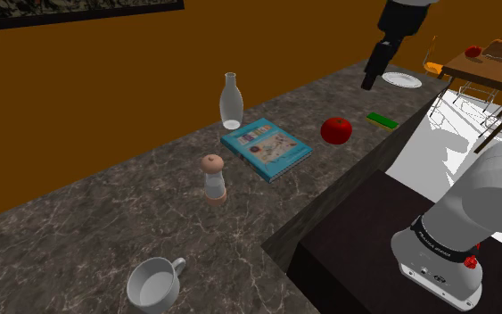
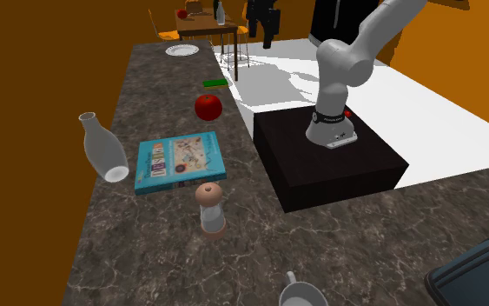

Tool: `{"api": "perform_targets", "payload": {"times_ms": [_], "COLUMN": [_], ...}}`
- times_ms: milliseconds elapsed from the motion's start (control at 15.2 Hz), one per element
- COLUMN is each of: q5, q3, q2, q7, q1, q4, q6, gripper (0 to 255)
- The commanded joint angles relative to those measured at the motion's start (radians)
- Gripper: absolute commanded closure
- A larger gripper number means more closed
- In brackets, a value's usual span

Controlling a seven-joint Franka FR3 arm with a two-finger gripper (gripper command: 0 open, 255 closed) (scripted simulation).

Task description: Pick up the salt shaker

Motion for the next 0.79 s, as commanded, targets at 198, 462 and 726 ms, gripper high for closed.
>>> {"api": "perform_targets", "payload": {"times_ms": [198,462,726], "q5": [0.037,0.078,0.103], "q3": [0.055,0.129,0.202], "q2": [0.054,0.146,0.256], "q7": [0.073,0.169,0.264], "q1": [0.012,0.023,0.028], "q4": [-0.013,-0.010,0.015], "q6": [0.067,0.157,0.246], "gripper": [0,0,0]}}
